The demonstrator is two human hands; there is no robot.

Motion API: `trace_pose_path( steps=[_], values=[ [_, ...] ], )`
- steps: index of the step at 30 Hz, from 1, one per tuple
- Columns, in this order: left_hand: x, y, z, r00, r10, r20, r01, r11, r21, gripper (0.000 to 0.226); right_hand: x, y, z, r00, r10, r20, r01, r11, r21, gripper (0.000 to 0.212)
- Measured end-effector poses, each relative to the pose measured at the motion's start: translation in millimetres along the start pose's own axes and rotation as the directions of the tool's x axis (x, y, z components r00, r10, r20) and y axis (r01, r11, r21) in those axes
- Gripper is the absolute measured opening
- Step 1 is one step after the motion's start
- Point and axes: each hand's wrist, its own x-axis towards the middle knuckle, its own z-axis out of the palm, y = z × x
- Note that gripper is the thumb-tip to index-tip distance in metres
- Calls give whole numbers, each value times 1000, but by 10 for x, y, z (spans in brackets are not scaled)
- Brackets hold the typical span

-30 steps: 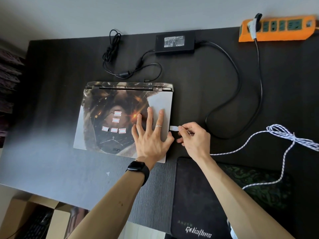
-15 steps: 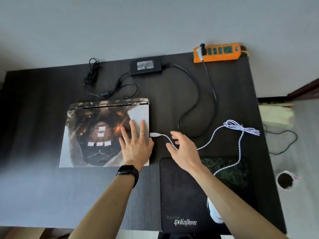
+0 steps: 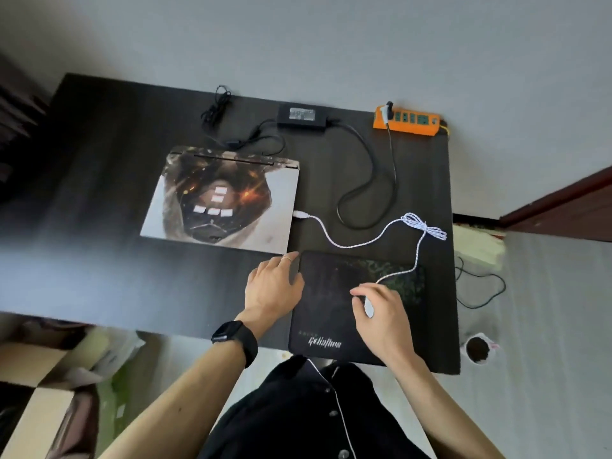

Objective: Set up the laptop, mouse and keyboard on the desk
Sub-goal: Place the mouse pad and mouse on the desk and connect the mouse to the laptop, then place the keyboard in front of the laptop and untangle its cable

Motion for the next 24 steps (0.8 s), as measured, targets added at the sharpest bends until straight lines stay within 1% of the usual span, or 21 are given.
trace_pose_path(
  steps=[3,6,9,12,15,18,22,24],
  values=[
    [-422,-140,9,996,-39,-80,36,999,-34,52,-113,-131,22,994,-101,51,101,995,15,16],
    [-811,-342,32,974,-151,-167,135,985,-103,48,-163,-304,79,971,-205,122,201,979,45,17],
    [-1290,-608,71,919,-311,-242,269,944,-194,46,-222,-556,230,900,-389,198,384,921,65,16],
    [-1783,-921,126,850,-448,-277,382,886,-262,45,-374,-857,443,818,-492,299,490,867,87,15],
    [-2239,-1272,140,757,-573,-313,472,812,-344,44,-602,-1239,696,714,-579,393,576,805,140,15],
    [-2706,-1693,148,653,-678,-337,540,729,-421,43,-916,-1730,1006,583,-660,474,664,723,191,16],
    [-3273,-2373,138,526,-782,-335,583,618,-527,43,-1362,-2422,1543,402,-710,578,748,619,239,18],
    [-3545,-2758,111,462,-820,-338,594,569,-569,42,-1596,-2762,1859,331,-712,619,774,581,254,19]
  ],
)
